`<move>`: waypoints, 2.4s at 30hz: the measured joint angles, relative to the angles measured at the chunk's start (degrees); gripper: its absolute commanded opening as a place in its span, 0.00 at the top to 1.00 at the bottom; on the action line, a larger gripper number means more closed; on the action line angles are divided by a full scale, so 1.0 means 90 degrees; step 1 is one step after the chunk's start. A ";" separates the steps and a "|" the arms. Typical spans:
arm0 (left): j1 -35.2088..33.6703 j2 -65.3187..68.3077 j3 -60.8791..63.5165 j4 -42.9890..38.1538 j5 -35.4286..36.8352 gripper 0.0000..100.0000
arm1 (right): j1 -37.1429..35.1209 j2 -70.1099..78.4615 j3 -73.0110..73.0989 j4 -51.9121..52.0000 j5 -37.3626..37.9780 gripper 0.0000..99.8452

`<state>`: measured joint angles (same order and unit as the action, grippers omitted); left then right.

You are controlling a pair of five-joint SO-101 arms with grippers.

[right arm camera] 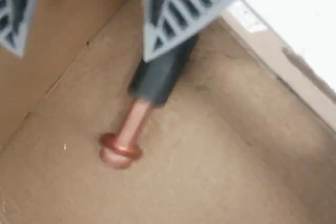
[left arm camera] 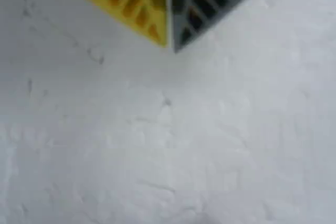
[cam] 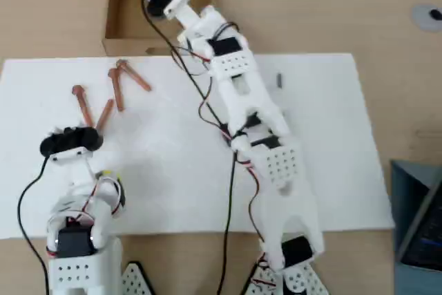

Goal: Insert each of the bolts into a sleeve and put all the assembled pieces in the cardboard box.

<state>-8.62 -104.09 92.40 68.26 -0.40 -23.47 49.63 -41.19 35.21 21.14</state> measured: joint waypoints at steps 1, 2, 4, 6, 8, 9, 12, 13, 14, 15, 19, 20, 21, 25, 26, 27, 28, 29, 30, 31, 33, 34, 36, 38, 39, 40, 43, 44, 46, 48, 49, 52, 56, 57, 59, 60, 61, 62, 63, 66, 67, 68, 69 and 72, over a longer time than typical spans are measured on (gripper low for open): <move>0.0000 0.0000 0.0000 0.0000 0.0000 1.00 | 0.0000 0.0000 0.0000 0.0000 0.0000 0.83; 0.0000 0.0000 0.0000 0.0000 0.0000 1.00 | 0.0000 0.0000 0.0000 0.0000 0.0000 0.83; 0.0000 0.0000 0.0000 0.0000 0.0000 1.00 | 0.0000 0.0000 0.0000 0.0000 0.0000 0.83; 0.0000 0.0000 0.0000 0.0000 0.0000 1.00 | 0.0000 0.0000 0.0000 0.0010 0.0000 0.83; 0.0000 0.0000 0.0000 0.0000 0.0000 1.00 | 0.0010 0.0000 0.0000 0.0010 0.0000 0.83; 0.0000 0.0000 0.0000 0.0000 0.0000 1.00 | 0.0020 0.0000 0.0000 0.0010 0.0000 0.83; 0.0000 0.0000 0.0000 0.0000 0.0000 1.00 | 0.0098 0.0000 0.0000 0.0205 0.0000 0.83; 0.0000 0.0000 0.0000 0.0000 0.0000 1.00 | 0.0127 -0.0020 0.0000 0.0342 0.0000 0.83; 0.0000 0.0000 0.0000 0.0000 0.0000 1.00 | 0.0156 -0.0078 0.0000 0.0527 0.0000 0.83; 0.0000 0.0000 0.0000 0.0000 0.0000 1.00 | 0.0195 -0.0147 0.0000 0.0733 0.0000 0.83; 0.0000 0.0000 0.0000 0.0000 0.0000 1.00 | 0.0264 -0.0694 0.0000 0.1631 0.0000 0.83; 0.0000 0.0000 0.0000 0.0000 0.0000 1.00 | 0.0264 -0.0821 0.0000 0.1827 0.0000 0.83; 0.0000 0.0000 0.0000 0.0000 0.0000 1.00 | 0.0274 -0.0947 0.0000 0.2012 0.0000 0.83; 0.0000 0.0000 0.0000 0.0000 0.0000 1.00 | 0.0313 -0.1407 0.0000 0.2745 0.0000 0.83; 0.0000 0.0000 0.0000 0.0000 0.0000 1.00 | 0.0313 -0.1504 0.0000 0.2950 0.0000 0.83; 0.0000 0.0000 0.0000 0.0000 0.0000 1.00 | 0.0313 -0.1592 0.0000 0.3155 0.0000 0.83; 0.0000 0.0000 0.0000 0.0000 0.0000 1.00 | 0.0322 -0.1680 0.0000 0.3389 0.0000 0.83; 0.0000 0.0000 0.0000 0.0000 0.0000 1.00 | 0.0322 -0.1758 0.0000 0.3643 0.0000 0.83; 0.0000 0.0000 0.0000 0.0000 0.0000 1.00 | 0.0322 -0.1827 0.0000 0.3897 0.0000 0.83; 0.0000 0.0000 0.0000 0.0000 0.0000 1.00 | 0.0322 -0.1895 0.0000 0.4142 0.0000 0.83; 0.0000 0.0000 0.0000 0.0000 0.0000 1.00 | 0.0322 -0.2042 0.0000 0.4669 0.0000 0.83; 0.0000 0.0000 0.0000 0.0000 0.0000 1.00 | 0.0322 -0.2110 0.0000 0.4913 0.0000 0.83; 0.0000 0.0000 0.0000 0.0000 0.0000 1.00 | 0.0322 -0.2276 0.0000 0.5392 0.0000 0.83; 0.0000 0.0000 0.0000 0.0000 0.0000 1.00 | 0.0322 -0.2432 0.0000 0.5802 0.0000 0.83; 0.0000 0.0000 0.0000 0.0000 0.0000 1.00 | 0.0322 -0.2520 0.0000 0.6017 0.0000 0.83; 0.0000 0.0000 0.0000 0.0000 0.0000 1.00 | 0.0322 -0.2608 0.0000 0.6222 0.0000 0.83; 0.0000 0.0000 0.0000 0.0000 0.0000 1.00 | 0.0322 -0.2872 -0.0010 0.6857 0.0000 0.83; 0.0000 0.0000 0.0000 0.0000 0.0000 1.00 | 0.0322 -0.2950 -0.0010 0.7072 0.0000 0.83; 0.0000 0.0000 0.0000 0.0000 0.0000 1.00 | 0.0322 -0.3087 -0.0010 0.7267 -0.0127 0.83; 0.0000 0.0000 0.0000 0.0000 0.0000 1.00 | 0.0322 -0.3292 0.0088 0.7316 -0.0274 0.83; 0.0000 0.0000 0.0000 0.0000 0.0000 1.00 | 0.0322 -0.3458 0.0215 0.7316 -0.0313 0.83; 0.0000 0.0000 0.0000 0.0000 0.0000 1.00 | 0.0322 -0.4063 0.0908 0.7316 -0.0410 0.83; 0.0000 0.0000 0.0000 0.0000 0.0000 1.00 | 0.0322 -0.5001 0.2032 0.7316 -0.0606 0.83; 0.0000 0.0000 0.0000 0.0000 0.0000 1.00 | 0.0322 -0.5236 0.2325 0.7316 -0.0654 0.83; 0.0000 0.0000 0.0000 0.0000 0.0000 1.00 | 0.0322 -0.5665 0.2872 0.7316 -0.0742 0.83; 0.0000 0.0000 0.0000 0.0000 0.0000 1.00 | 0.0322 -0.5832 0.3126 0.7316 -0.0791 0.83; 0.0000 0.0000 0.0000 0.0000 0.0000 1.00 | 0.0322 -0.5949 0.3360 0.7316 -0.0830 0.83; 0.0000 0.0000 0.0000 0.0000 0.0000 1.00 | 0.0322 -0.6027 0.3575 0.7316 -0.0840 0.83; 0.0000 0.0000 0.0000 0.0000 0.0000 1.00 | 0.0322 -0.6056 0.3761 0.7316 -0.0840 0.83; 0.0000 0.0000 0.0000 0.0000 0.0000 1.00 | 0.0322 -0.6056 0.4220 0.7140 -0.0840 0.83; 0.0000 0.0000 0.0000 0.0000 0.0000 1.00 | 0.0322 -0.6056 0.4376 0.7023 -0.0840 0.83; 0.0000 0.0000 0.0000 0.0000 0.0000 1.00 | 0.0322 -0.6056 0.4523 0.6886 -0.0840 0.83; 0.0000 0.0000 0.0000 0.0000 0.0000 1.00 | 0.0322 -0.6056 0.4698 0.6720 -0.0840 0.83; 0.0000 0.0000 0.0000 0.0000 0.0000 1.00 | 0.0322 -0.6056 0.5197 0.6252 -0.0938 0.83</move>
<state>-8.62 -104.09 92.40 68.26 -0.40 -20.57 -4.88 5.58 91.47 12.70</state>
